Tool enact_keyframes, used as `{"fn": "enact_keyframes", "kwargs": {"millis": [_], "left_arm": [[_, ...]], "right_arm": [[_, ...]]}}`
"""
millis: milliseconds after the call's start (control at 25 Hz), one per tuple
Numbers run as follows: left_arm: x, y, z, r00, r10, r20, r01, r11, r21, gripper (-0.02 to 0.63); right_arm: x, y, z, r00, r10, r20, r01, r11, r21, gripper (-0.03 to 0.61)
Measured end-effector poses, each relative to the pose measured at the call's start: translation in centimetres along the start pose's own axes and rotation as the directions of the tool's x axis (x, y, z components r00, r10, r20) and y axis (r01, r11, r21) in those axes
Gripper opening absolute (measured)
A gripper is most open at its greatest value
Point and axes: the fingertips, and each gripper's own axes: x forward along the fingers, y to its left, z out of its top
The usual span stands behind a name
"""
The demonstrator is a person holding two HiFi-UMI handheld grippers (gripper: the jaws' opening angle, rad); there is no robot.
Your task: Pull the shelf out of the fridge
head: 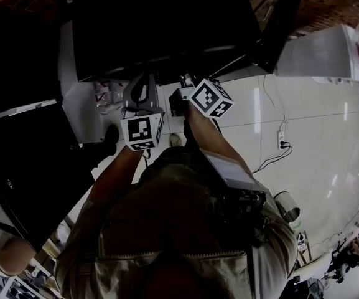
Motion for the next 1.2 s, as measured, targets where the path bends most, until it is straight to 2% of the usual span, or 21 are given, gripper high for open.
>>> {"fn": "enact_keyframes", "kwargs": {"millis": [200,520,760,880,1040,1200], "left_arm": [[0.8,0.5,-0.2,1.0,0.017,-0.016,-0.017,1.0,-0.016,0.006],[2.2,1.7,0.6,0.999,0.037,-0.016,-0.038,0.999,-0.03,0.006],[2.5,2.1,1.1,0.999,0.037,-0.012,-0.037,0.999,-0.033,0.006],[2.6,2.0,1.0,0.999,0.028,-0.019,-0.028,0.999,-0.03,0.006],[2.7,1.9,0.8,0.999,0.028,-0.022,-0.029,0.999,-0.04,0.006],[2.5,1.7,1.0,1.0,0.015,-0.022,-0.016,0.999,-0.029,0.006]], "right_arm": [[1.6,-0.3,0.5,1.0,0.014,0.01,-0.015,0.996,0.093,0.104],[4.6,-0.1,0.8,0.997,0.07,0.04,-0.077,0.971,0.228,0.104],[5.9,0.1,1.3,0.994,0.086,0.066,-0.1,0.959,0.264,0.103],[6.1,-0.2,1.3,0.994,0.079,0.078,-0.099,0.953,0.288,0.042],[6.4,-0.4,1.4,0.992,0.087,0.096,-0.114,0.94,0.321,0.031],[6.4,-0.7,1.3,0.988,0.094,0.12,-0.135,0.902,0.409,0.014]]}}
